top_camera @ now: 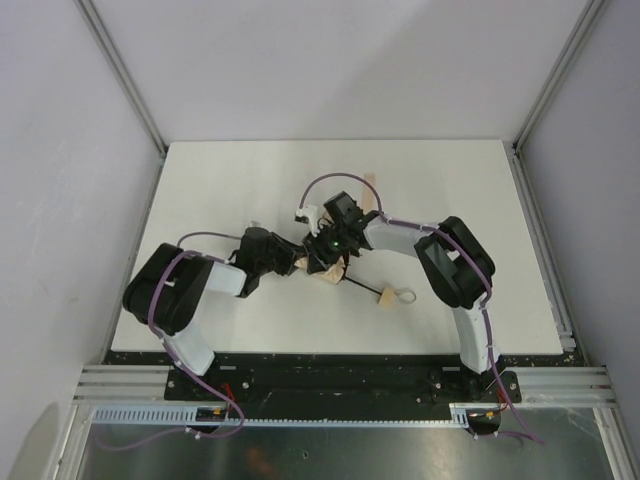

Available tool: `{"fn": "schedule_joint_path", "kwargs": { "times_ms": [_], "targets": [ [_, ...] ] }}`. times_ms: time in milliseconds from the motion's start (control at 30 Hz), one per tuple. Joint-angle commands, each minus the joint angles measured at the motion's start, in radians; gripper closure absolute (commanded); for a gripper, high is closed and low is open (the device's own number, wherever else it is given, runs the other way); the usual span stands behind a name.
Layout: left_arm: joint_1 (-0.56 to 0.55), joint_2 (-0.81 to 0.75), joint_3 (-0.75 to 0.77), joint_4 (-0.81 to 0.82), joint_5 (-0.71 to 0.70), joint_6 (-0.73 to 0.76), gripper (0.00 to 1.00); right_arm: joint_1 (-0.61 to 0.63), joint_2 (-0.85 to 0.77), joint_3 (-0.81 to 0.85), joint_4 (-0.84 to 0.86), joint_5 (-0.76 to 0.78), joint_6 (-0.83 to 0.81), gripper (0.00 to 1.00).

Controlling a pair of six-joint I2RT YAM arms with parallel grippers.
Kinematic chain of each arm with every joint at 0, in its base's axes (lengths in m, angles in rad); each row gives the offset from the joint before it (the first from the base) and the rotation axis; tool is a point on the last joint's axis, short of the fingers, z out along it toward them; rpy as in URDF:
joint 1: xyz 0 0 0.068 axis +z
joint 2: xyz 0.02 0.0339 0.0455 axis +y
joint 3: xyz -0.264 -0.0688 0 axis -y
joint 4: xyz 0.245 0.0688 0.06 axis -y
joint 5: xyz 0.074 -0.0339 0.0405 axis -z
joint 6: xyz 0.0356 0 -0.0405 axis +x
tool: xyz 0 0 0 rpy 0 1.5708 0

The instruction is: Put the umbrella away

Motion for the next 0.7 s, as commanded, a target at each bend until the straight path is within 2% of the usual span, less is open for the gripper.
{"fn": "schedule_joint_path", "kwargs": {
  "times_ms": [0, 33, 167, 300, 367, 467, 567, 667],
  "targets": [
    [-0.003, 0.044, 0.000, -0.169, -0.091, 0.146, 0.99, -0.007, -0.104, -0.047, -0.191, 0.047, 0.112, 0.52],
    [-0.004, 0.040, 0.002, -0.178, -0.088, 0.146, 1.00, -0.011, -0.139, -0.047, -0.197, 0.057, 0.118, 0.45],
    [-0.005, 0.019, 0.019, -0.242, -0.084, 0.146, 1.00, -0.025, -0.291, -0.048, -0.224, 0.165, 0.146, 0.30],
    [-0.008, 0.000, 0.037, -0.326, -0.087, 0.136, 1.00, -0.015, -0.442, -0.065, -0.207, 0.300, 0.165, 0.20],
    [-0.011, -0.004, 0.055, -0.381, -0.085, 0.129, 1.00, 0.026, -0.498, -0.101, -0.171, 0.393, 0.129, 0.18],
    [-0.012, 0.000, 0.103, -0.499, -0.087, 0.118, 1.00, 0.133, -0.547, -0.210, -0.063, 0.633, 0.062, 0.18],
    [-0.012, 0.006, 0.120, -0.552, -0.077, 0.092, 1.00, 0.257, -0.567, -0.345, 0.112, 0.835, -0.016, 0.20],
    [-0.011, 0.026, 0.132, -0.579, -0.053, 0.078, 1.00, 0.331, -0.555, -0.465, 0.324, 0.923, -0.091, 0.22]
  ]
}}
